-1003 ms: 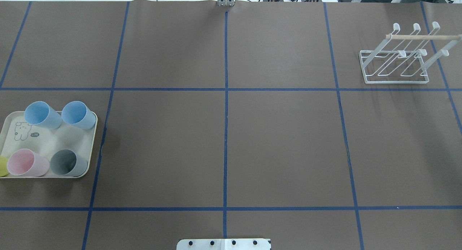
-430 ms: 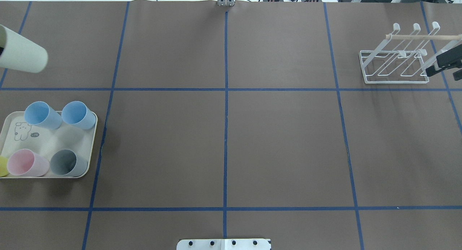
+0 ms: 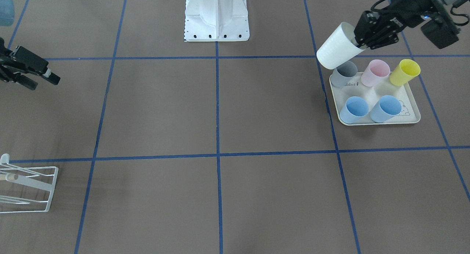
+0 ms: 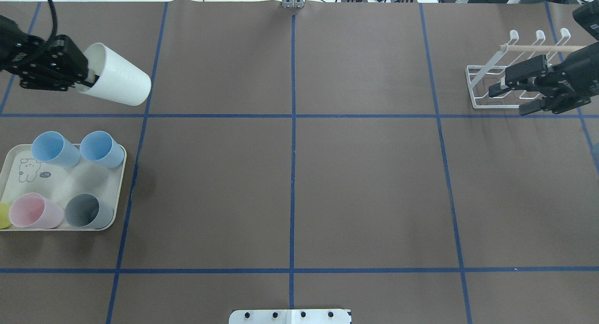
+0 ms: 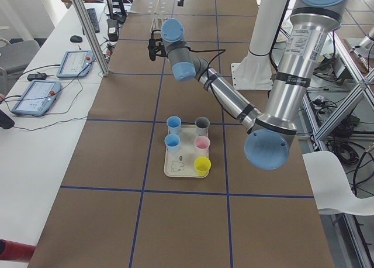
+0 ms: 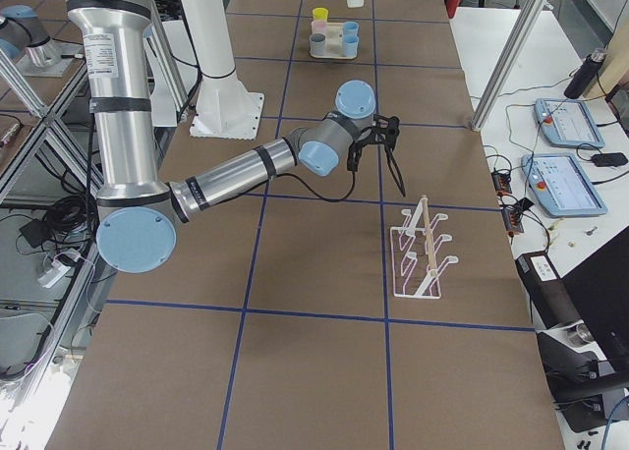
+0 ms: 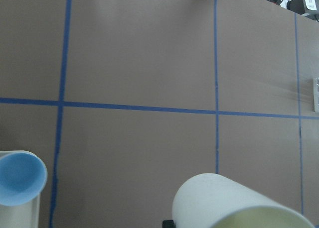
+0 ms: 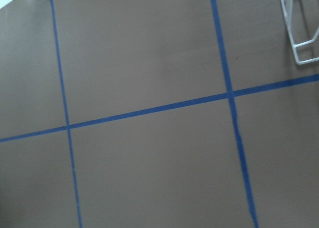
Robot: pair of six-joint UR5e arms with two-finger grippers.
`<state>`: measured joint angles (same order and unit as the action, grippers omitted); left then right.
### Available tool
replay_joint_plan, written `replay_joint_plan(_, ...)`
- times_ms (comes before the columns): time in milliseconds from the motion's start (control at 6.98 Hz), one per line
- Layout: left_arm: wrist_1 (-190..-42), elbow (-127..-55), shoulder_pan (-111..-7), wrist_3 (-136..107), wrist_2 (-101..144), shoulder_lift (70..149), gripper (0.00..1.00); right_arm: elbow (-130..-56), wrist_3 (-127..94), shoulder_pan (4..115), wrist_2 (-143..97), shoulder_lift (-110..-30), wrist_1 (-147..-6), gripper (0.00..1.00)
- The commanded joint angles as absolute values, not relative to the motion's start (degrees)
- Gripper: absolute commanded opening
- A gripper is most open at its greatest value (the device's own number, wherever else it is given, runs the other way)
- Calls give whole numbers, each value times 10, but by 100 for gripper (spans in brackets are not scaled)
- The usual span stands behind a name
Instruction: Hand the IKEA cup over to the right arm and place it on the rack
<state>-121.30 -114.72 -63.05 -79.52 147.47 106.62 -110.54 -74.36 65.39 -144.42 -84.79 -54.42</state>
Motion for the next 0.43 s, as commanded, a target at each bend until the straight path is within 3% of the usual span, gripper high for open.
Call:
replay_joint_plan(0,-1325,-1118,-563,-965,1424,1119,0,-1105,-920,610,-1436,-799,-434,99)
replay_joint_plan(286,-1538,-1057,-501,-1176,1305,1149,0,-1101,-1103,589,-1408,-736,-426,99)
